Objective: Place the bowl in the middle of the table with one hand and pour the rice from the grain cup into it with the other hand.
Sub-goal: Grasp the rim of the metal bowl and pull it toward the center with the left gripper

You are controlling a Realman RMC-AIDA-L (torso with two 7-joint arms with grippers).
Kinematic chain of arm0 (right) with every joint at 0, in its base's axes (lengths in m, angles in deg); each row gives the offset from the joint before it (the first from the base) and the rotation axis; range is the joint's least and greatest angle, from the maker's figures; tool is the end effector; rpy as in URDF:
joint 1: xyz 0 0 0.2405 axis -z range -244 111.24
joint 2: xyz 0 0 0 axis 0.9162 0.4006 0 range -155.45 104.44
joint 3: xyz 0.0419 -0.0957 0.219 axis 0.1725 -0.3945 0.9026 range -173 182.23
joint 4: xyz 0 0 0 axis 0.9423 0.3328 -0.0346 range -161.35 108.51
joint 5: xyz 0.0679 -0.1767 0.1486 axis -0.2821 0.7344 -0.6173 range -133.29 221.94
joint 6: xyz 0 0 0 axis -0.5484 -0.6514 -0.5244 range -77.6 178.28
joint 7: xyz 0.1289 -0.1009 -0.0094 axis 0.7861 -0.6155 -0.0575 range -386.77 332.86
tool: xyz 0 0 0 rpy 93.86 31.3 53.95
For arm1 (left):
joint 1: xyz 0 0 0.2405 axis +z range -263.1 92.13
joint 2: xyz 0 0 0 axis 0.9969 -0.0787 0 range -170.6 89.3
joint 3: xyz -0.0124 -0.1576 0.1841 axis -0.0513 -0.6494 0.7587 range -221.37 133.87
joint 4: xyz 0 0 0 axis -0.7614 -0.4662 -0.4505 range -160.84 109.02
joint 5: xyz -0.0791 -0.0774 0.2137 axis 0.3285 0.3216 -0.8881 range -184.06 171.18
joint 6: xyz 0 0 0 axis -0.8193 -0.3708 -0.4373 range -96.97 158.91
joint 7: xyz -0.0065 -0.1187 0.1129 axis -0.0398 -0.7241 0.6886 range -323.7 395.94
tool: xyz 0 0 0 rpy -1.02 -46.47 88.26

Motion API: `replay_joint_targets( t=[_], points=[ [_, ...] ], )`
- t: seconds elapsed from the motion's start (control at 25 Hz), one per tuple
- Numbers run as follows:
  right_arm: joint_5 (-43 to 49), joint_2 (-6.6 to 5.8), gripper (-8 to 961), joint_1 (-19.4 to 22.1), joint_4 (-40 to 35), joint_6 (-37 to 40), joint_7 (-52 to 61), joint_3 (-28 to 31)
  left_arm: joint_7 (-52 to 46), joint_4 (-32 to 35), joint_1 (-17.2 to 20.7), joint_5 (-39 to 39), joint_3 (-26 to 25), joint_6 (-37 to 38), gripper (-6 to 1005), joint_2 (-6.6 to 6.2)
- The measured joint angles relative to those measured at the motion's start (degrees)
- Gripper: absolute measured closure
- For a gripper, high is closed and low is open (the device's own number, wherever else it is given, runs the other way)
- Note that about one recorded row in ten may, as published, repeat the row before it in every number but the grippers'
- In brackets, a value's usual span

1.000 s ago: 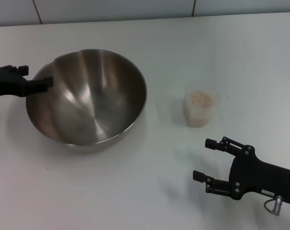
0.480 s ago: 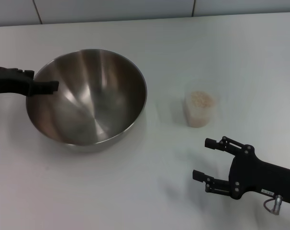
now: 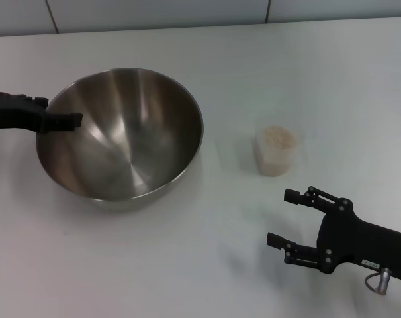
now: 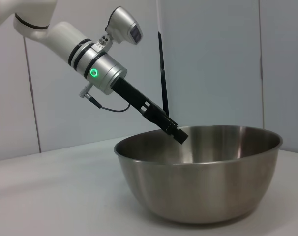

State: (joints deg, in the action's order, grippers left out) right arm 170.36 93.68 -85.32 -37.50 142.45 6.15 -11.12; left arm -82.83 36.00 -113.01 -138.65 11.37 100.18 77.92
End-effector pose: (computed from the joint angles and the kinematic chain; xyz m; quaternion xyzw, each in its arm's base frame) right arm 0.3302 0.2340 -0.0721 -0.9171 0.1368 0.3041 0.2185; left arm -0.2704 0.4132 0.0400 -0.8895 -0.3555 -0.0377 0.2847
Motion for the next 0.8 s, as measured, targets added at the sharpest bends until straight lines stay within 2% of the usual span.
replay_joint_targets(
  t=[0.36,0.8],
  points=[
    [-0.10,0.00,127,-0.04,0.01,-0.11,-0.04,0.00,-3.73,0.02,-0.53,-0.93,0.05,0.04,203,-0.23],
    [-0.27,0.00,126,0.26,0.00,-0.12,-0.33,0.09,-4.53,0.07,-1.49,-3.65,1.31,-0.40,445,0.09]
  ],
)
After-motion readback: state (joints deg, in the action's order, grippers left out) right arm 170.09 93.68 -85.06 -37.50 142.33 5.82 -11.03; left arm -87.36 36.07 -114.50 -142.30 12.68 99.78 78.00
